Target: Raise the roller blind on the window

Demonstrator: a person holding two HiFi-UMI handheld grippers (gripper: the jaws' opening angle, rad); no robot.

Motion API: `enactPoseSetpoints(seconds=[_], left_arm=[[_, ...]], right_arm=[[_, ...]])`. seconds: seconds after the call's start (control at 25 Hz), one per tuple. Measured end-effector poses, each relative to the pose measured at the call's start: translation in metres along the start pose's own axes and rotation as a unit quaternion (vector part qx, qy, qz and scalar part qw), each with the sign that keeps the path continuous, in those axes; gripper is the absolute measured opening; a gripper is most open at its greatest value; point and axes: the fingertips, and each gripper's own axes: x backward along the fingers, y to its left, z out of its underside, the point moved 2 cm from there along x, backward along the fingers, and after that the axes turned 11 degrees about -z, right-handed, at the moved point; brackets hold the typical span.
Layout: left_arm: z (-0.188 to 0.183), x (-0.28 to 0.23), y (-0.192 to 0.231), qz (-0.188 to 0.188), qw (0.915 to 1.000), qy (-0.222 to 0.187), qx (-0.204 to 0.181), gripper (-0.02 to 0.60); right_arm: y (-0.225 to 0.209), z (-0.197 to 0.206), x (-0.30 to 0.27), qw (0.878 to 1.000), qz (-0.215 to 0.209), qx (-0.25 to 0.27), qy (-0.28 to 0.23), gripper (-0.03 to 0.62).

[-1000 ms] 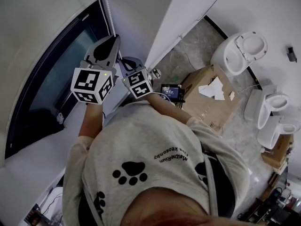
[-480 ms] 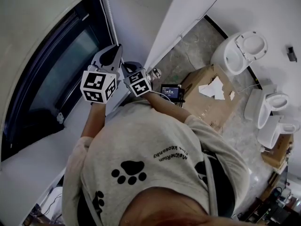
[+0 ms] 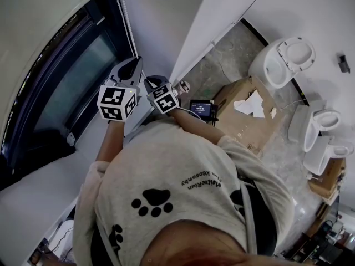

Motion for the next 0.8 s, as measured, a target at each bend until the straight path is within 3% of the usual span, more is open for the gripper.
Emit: enactPoseSetpoints(seconds=[0.08, 0.12, 0.48, 0.8], left_arm=[[0.000, -0.001, 0.001, 0.001, 1.0000, -0.001, 0.003, 0.008], [0.000, -0.002, 0.002, 0.001, 1.0000, -0.003, 0.005, 0.008], [-0.001, -0.004, 0.005, 0.008, 0.9996, -0.017, 0.022, 0.008], [0.001, -0.005, 0.007, 0.009, 0.9994, -0.023, 0.026, 0.008]], right_arm=[[-0.001, -0.010, 0.006, 1.000, -0.005, -0.004, -0.021, 0.134], [-0.001, -0.019, 0.012, 0.999, -0.007, -0.004, -0.038, 0.161], [0.008, -0.115, 0.108, 0.985, 0.016, 0.024, -0.168, 0.160], [0.033, -0.212, 0.161, 0.963, 0.002, 0.072, -0.259, 0.135]])
